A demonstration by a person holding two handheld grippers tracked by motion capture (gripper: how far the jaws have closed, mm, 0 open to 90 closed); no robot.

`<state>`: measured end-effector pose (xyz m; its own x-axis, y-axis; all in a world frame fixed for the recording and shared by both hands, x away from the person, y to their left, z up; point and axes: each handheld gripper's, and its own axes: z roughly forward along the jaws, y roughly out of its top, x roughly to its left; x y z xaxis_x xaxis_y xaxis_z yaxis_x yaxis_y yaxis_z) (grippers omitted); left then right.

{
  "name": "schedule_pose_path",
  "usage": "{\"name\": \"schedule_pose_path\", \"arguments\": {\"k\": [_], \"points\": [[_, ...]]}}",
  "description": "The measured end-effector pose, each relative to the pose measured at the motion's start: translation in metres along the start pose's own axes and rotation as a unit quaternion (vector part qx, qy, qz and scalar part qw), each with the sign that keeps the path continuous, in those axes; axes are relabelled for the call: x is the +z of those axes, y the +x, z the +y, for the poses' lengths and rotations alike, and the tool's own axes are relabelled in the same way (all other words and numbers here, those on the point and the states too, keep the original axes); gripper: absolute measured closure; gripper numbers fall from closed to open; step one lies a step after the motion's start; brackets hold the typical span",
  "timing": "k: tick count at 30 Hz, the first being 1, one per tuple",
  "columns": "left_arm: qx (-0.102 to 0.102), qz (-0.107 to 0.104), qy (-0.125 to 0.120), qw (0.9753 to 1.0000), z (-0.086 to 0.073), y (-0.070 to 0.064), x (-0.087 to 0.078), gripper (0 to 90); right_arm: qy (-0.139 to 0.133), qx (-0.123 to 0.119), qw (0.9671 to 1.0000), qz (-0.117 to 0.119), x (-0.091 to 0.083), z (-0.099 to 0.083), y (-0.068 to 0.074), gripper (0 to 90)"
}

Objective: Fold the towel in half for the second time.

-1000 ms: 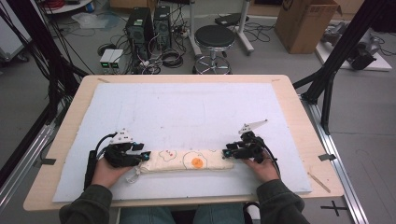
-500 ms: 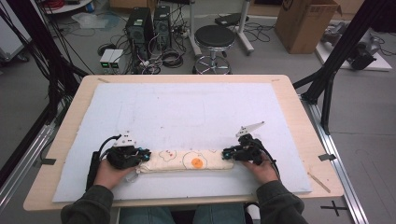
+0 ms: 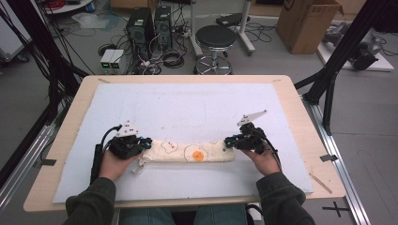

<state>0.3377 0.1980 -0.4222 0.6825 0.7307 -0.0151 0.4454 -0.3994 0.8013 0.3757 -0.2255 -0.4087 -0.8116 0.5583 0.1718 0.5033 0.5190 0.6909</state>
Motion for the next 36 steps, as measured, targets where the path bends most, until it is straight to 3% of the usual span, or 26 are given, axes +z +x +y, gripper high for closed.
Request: {"name": "schedule_pose_path", "arguments": {"k": [3,13,19,25,30,36], "points": [[-0.008,0.011,-0.014,0.9998,0.006,0.005,0.005,84.0,0.003,0.004,0.9999,-0.012,0.003,0.006,-0.008,81.2],[-0.022,0.048,-0.020,0.9984,0.024,0.024,0.023,84.0,-0.014,0.023,0.9988,-0.042,0.013,0.026,-0.034,81.1],[-0.038,0.063,-0.023,0.9970,0.021,0.035,0.033,83.9,-0.014,0.028,0.9982,-0.052,0.021,0.035,-0.045,81.1],[-0.025,0.071,-0.022,0.9969,0.024,0.036,0.042,83.4,-0.007,0.032,0.9973,-0.066,0.028,0.036,-0.050,80.2],[-0.042,0.076,-0.037,0.9956,0.025,0.042,0.038,68.6,-0.018,0.046,0.9967,-0.064,0.028,0.034,-0.056,71.2],[-0.055,0.076,-0.047,0.9945,0.027,0.045,0.028,62.0,-0.039,0.048,0.9967,-0.053,0.019,0.033,-0.055,63.1]]}}
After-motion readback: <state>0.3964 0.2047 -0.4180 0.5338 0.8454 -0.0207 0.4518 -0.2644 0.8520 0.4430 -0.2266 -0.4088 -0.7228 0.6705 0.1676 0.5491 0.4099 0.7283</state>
